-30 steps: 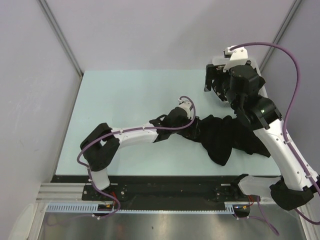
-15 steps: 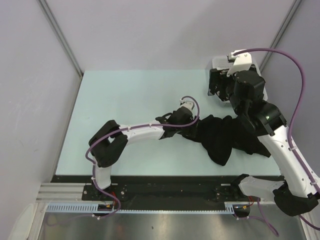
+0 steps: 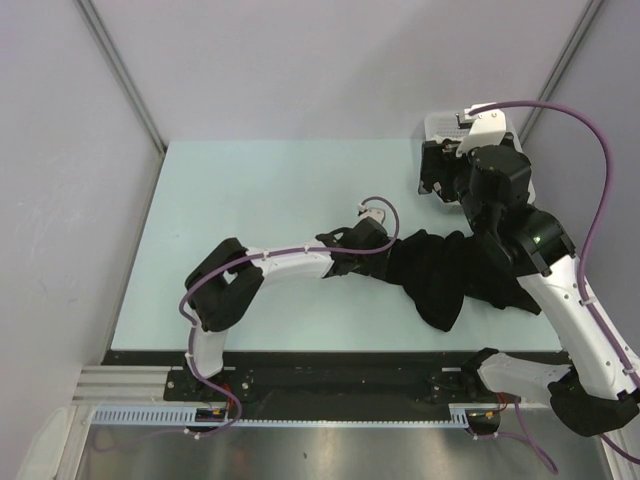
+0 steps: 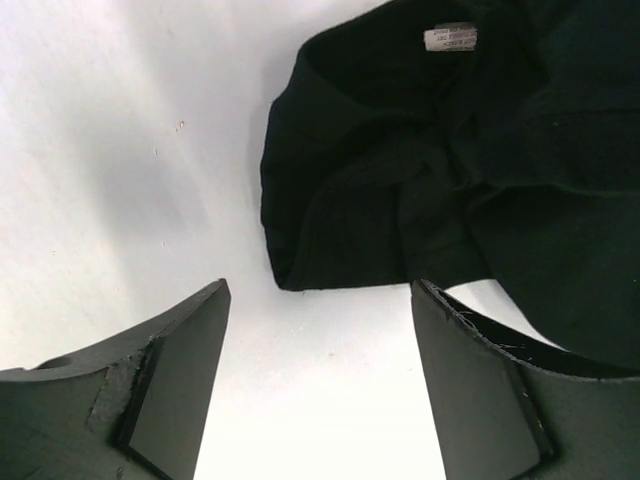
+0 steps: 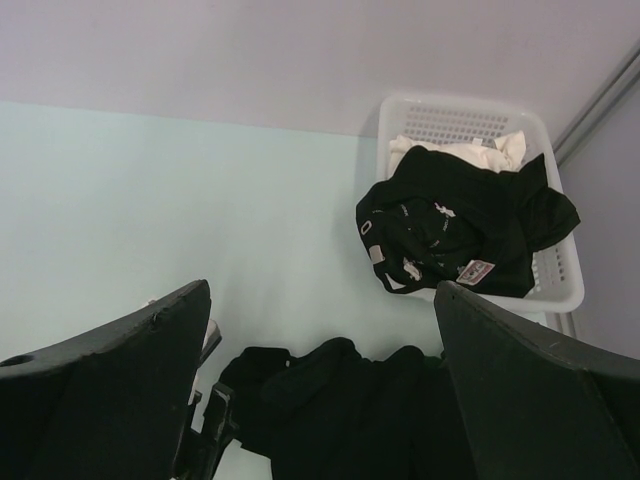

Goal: Fold and stack the t-shirts

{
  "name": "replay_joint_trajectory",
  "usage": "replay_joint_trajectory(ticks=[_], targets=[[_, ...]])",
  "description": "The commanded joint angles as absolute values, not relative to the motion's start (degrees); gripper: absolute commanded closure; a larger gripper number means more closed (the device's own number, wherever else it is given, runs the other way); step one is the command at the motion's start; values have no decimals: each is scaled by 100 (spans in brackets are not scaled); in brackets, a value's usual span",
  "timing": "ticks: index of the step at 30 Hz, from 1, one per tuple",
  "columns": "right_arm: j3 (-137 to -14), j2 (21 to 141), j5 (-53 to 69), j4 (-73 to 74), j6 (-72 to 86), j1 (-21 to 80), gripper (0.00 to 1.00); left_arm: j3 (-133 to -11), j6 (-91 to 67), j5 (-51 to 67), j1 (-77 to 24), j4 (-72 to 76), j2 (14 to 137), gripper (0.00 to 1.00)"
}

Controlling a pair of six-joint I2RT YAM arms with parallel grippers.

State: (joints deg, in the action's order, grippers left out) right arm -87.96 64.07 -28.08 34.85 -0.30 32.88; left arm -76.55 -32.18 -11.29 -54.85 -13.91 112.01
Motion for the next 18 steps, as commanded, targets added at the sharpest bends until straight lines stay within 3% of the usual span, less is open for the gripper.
replay_joint_trajectory(ticks=[1,18], targets=[[-8771,6275,-2927,3313,-132,3313,0,-8024,-3366,-1055,-5528,-1538,11268,22],[-8780,6188,-2900,3322,-149,3313,0,-8130,-3454,-958,-5546,-1784,11382,28]])
